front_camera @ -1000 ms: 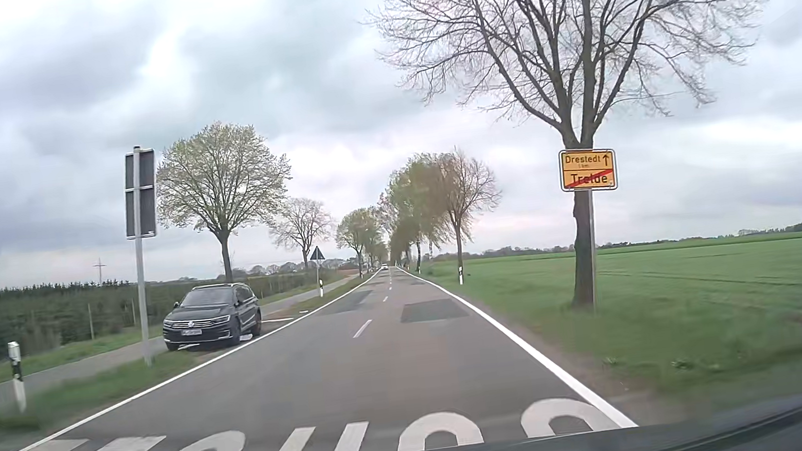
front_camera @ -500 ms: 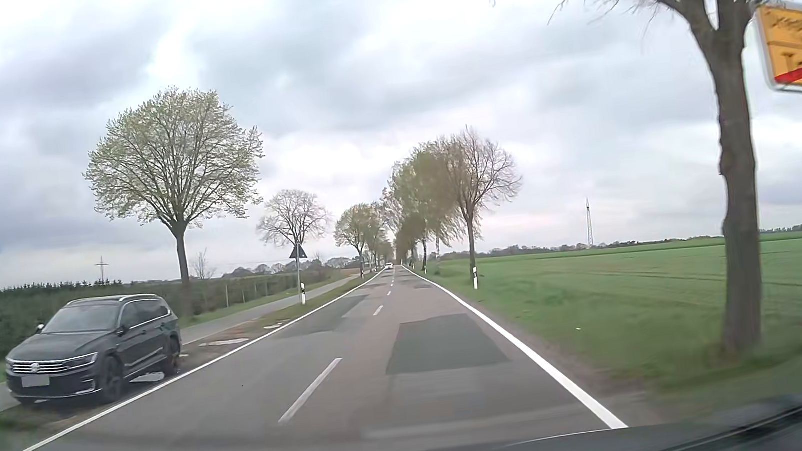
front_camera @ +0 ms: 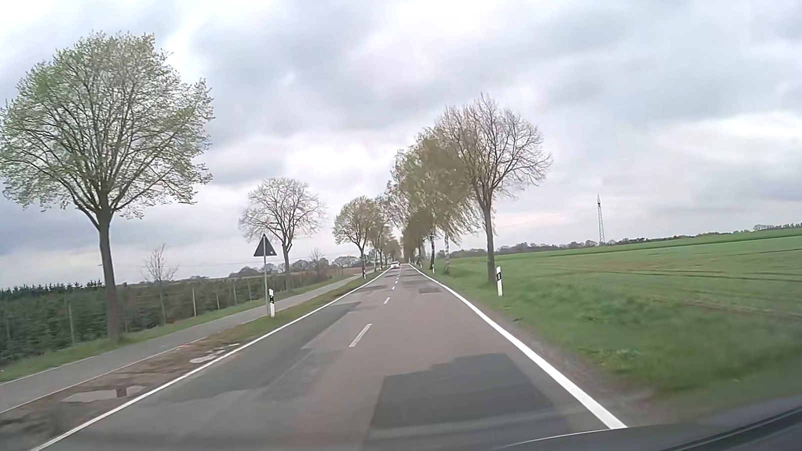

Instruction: Follow the waypoints while adhering to traffic rules and regulations

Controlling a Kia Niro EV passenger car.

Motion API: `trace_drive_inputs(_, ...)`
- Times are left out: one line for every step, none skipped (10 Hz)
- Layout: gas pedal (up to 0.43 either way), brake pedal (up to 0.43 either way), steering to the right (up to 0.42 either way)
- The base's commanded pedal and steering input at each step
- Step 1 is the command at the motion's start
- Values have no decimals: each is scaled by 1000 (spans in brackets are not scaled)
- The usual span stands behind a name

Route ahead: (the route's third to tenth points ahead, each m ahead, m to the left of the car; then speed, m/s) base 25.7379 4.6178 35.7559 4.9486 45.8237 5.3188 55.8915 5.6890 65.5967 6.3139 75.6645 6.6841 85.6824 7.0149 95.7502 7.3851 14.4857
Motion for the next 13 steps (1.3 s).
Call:
trace_drive_inputs(319,0,-13)
trace_drive_inputs(319,0,-12)
trace_drive_inputs(319,0,-13)
trace_drive_inputs(319,0,-12)
trace_drive_inputs(319,0,-13)
trace_drive_inputs(319,0,-13)
trace_drive_inputs(319,0,-13)
trace_drive_inputs(319,0,-12)
trace_drive_inputs(331,0,-9)
trace_drive_inputs(339,0,-6)
trace_drive_inputs(339,0,-5)
trace_drive_inputs(339,0,-5)
trace_drive_inputs(339,0,-5)
